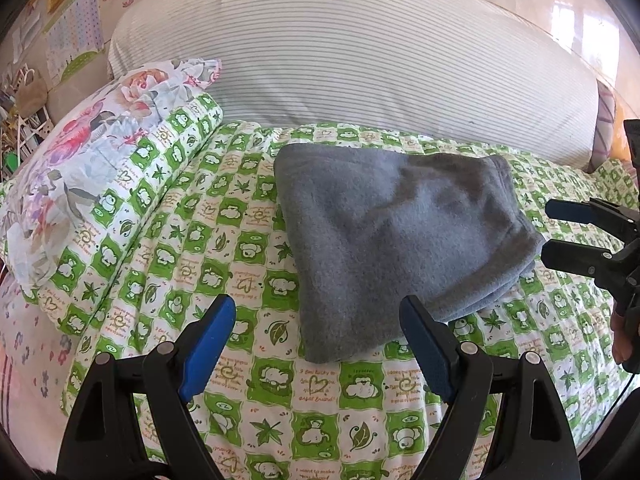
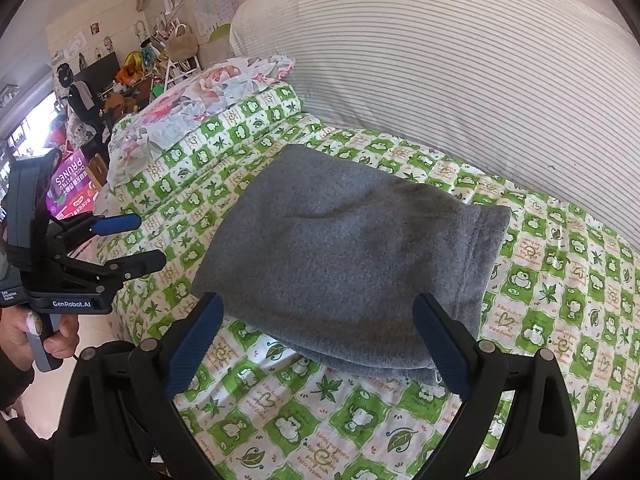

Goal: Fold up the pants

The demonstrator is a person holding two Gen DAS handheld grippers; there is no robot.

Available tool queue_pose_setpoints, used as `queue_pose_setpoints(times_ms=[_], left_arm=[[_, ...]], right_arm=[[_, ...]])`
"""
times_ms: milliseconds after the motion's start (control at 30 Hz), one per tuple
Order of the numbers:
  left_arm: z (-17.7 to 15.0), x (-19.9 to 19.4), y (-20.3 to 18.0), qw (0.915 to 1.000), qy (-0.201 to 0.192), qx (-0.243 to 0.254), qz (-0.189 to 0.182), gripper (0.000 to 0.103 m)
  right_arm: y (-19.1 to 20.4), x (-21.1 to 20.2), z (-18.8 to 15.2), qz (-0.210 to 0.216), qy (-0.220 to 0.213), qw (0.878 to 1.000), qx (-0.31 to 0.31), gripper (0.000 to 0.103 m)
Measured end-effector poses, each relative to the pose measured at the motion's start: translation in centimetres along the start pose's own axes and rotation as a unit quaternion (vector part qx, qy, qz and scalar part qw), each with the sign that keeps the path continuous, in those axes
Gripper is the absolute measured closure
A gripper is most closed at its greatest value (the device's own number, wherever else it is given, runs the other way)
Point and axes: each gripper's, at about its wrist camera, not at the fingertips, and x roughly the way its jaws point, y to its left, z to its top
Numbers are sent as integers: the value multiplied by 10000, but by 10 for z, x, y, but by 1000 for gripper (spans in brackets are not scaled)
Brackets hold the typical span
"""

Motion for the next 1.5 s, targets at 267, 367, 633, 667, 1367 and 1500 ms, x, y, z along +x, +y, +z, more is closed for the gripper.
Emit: queue_pose_setpoints(times_ms=[267, 367, 633, 667, 1367, 1500], left_arm=[[-1, 4, -7, 10000, 6, 78, -51, 19], [0, 6, -7, 9999, 24, 79, -77, 19], [0, 7, -7, 9999, 27, 64, -89, 19], [0, 7, -7, 9999, 34, 73, -98, 19], [2, 10, -7, 9999, 38, 75, -124, 19], [3, 11, -7, 9999, 37, 75, -134, 19]], right_arm=[[-3, 5, -2, 46, 14, 10000, 66, 7], [-3, 7, -3, 51, 20, 10000, 68, 7], [-5, 11, -5, 65, 49, 9999, 120, 7], [-5, 11, -5, 68, 58, 9999, 115, 7], [-7, 13, -6, 67, 95, 9999, 119, 7], [-8, 13, -6, 67, 98, 9999, 118, 7]])
